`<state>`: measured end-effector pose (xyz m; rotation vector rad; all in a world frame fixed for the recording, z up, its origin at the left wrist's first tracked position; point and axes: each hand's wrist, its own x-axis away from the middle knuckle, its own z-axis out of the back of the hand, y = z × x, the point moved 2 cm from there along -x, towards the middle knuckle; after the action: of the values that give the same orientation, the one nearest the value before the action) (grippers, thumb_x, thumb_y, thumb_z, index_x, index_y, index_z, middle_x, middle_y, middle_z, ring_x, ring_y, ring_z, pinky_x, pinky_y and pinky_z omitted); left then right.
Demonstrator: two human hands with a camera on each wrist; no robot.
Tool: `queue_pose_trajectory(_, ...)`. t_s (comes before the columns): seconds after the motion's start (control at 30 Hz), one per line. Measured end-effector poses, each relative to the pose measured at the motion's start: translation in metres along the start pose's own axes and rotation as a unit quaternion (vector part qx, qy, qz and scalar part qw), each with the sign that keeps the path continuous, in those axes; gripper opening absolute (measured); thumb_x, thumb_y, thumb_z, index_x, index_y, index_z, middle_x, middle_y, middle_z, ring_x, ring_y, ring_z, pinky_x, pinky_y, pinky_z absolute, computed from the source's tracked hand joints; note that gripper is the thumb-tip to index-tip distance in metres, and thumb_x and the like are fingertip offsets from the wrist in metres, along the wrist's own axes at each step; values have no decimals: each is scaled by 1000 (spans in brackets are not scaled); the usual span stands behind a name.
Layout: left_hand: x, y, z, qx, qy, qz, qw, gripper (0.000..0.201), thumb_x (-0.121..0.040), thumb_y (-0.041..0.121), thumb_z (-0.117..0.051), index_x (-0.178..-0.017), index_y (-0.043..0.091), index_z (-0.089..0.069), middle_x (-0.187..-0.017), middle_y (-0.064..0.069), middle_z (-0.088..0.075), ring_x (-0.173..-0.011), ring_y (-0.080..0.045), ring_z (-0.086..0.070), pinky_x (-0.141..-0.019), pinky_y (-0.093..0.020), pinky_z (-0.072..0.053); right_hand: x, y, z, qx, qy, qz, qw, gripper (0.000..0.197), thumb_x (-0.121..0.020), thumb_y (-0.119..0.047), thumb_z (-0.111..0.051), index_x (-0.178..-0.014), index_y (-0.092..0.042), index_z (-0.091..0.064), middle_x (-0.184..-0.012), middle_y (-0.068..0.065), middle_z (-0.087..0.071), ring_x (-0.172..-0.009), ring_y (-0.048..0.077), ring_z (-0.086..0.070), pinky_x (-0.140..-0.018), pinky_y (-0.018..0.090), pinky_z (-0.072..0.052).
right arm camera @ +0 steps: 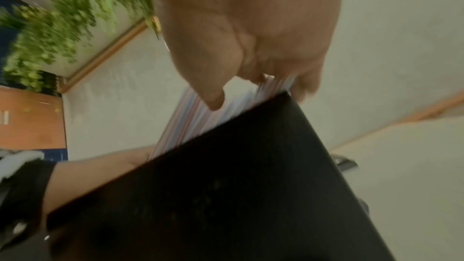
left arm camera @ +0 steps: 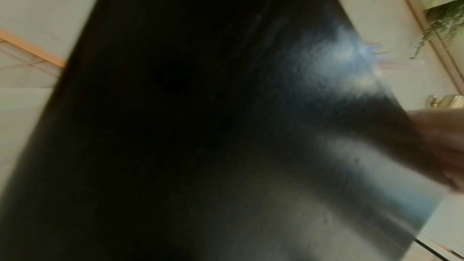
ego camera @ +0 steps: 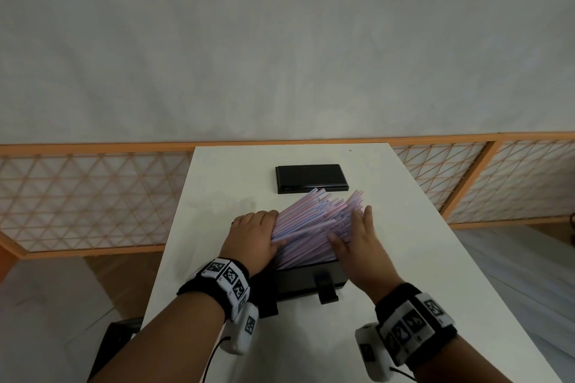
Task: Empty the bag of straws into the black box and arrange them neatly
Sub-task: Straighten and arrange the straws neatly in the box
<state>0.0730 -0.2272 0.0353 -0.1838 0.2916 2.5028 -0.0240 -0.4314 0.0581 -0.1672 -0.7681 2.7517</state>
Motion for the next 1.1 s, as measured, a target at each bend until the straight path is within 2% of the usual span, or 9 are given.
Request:
queue_pose_trajectory(0.1,0,0,-1,4,-2,1,1000,53,-86,48,-50,-129,16,-45,-120,-4,-57,-106,-25,-52,-95,-38,-35,0,-1,-7,-79,-20,7,997,82,-92,-48,-46,-152,-14,-1,-159,11,12,-146,28,-10,-111,29,-19)
queue_pose_trajectory(0.17,0,0,0,8,3,-2,1000,53,-86,48,-48,-128,16,-46,-119,-4,-58,-105,-26,-52,-94,-39,-36,1,-1,-8,-71,15,-12,997,85,-92,-55,-43,-152,-15,3,-159,11,12,-147,27,4,-115,39,-5)
queue_pose_trajectory(0.23,0,0,1,7,-2,-1,1000,60,-83,54,-33,-127,17,-46,-119,-4,-58,-105,-26,-53,-94,-38,-36,8,-6,-4,-22,109,12,994,80,-91,-59,-40,-151,-18,-9,-159,12,1,-146,28,2,-114,48,0)
queue_pose_trajectory(0.3,0,0,1,2,-11,4,1000,68,-78,59,-23,-127,18,-46,-119,-3,-58,-105,-26,-53,-94,-37,-35,19,-24,1,-15,188,144,971,60,-88,-50,-45,-139,-21,-36,-146,11,-30,-136,26,-24,-111,46,-19)
queue_pose_trajectory(0.43,-2,-1,-2,3,-6,6,1000,54,-85,50,-49,-127,18,-45,-120,-3,-57,-106,-26,-52,-93,-37,-36,35,-69,-23,129,-53,378,915,26,-79,-25,-42,-80,-13,-65,-75,6,-62,-71,26,-57,-67,37,-51)
queue_pose_trajectory(0.5,-3,-2,-4,10,-9,9,1000,54,-85,51,-49,-128,18,-45,-121,-4,-57,-106,-26,-52,-93,-38,-36,30,-82,-32,213,-152,351,899,26,-80,-20,-42,-72,-8,-64,-65,8,-57,-63,29,-50,-60,31,-44)
queue_pose_trajectory(0.63,-1,-2,-1,6,-18,3,1000,71,-75,59,-21,-127,19,-45,-120,-3,-57,-107,-24,-52,-94,-36,-36,7,-88,-34,146,-187,290,927,26,-83,-27,-58,-66,-7,-56,-62,5,-48,-59,25,-45,-48,24,-25)
queue_pose_trajectory(0.83,-2,-3,-3,7,-15,2,1000,51,-87,42,-50,-132,19,-41,-126,-2,-53,-113,-24,-48,-98,-36,-31,6,-80,-58,167,-209,276,923,29,-78,-32,-64,-96,-11,-54,-96,9,-60,-84,28,-58,-67,32,-45)
queue_pose_trajectory(1.1,-3,-4,-5,2,-3,1,1000,57,-87,55,-42,-130,18,-43,-123,-3,-55,-108,-25,-50,-93,-37,-35,1,-99,-62,317,-316,257,857,25,-84,-34,-60,-77,-10,-60,-71,5,-53,-68,24,-51,-68,33,-48)
